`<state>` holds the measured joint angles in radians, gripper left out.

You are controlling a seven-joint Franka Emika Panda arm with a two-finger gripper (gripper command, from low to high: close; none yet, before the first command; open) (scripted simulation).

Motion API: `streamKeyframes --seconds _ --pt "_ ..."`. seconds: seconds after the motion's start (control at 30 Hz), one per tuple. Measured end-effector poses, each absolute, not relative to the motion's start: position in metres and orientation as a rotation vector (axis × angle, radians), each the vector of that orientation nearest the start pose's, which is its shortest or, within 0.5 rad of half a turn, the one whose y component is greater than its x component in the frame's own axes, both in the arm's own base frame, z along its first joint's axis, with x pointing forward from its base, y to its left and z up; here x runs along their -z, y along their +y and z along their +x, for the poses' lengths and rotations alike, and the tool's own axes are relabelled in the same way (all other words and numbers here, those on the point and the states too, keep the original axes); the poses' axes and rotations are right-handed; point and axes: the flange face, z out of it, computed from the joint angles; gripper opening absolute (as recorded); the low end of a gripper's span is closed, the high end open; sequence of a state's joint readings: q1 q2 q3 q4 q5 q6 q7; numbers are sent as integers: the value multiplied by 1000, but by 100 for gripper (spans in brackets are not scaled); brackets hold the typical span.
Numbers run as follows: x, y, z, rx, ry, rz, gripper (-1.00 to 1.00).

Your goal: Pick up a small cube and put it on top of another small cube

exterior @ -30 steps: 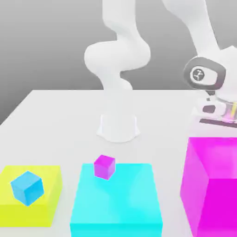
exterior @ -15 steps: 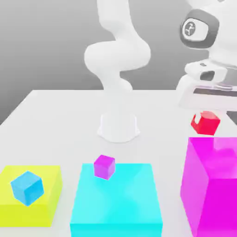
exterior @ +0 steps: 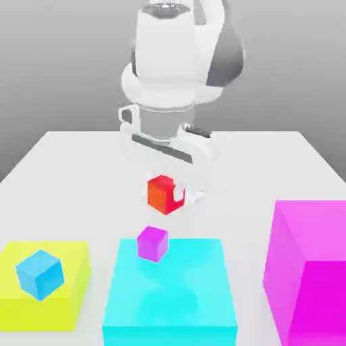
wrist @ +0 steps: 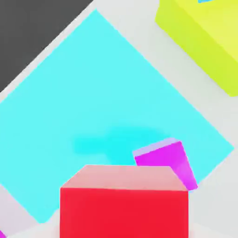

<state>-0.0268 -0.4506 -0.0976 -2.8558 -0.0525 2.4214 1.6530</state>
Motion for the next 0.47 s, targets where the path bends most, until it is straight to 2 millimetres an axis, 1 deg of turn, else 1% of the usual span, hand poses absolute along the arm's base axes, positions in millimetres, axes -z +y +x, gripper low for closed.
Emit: streamKeyframes --seconds 0.07,0.2,0.23,0.4,0.43,0.47 --pt "-298 -40 339 3 2411 -2007 -100" --pt "-256 -40 338 2 2420 -2001 -100" --pt "-249 -40 337 2 2420 -2001 100" --pt "-249 -40 337 2 2420 -2001 100" --pt "-245 -40 336 1 2421 -2001 100" --pt "-249 -40 337 1 2422 -2002 100"
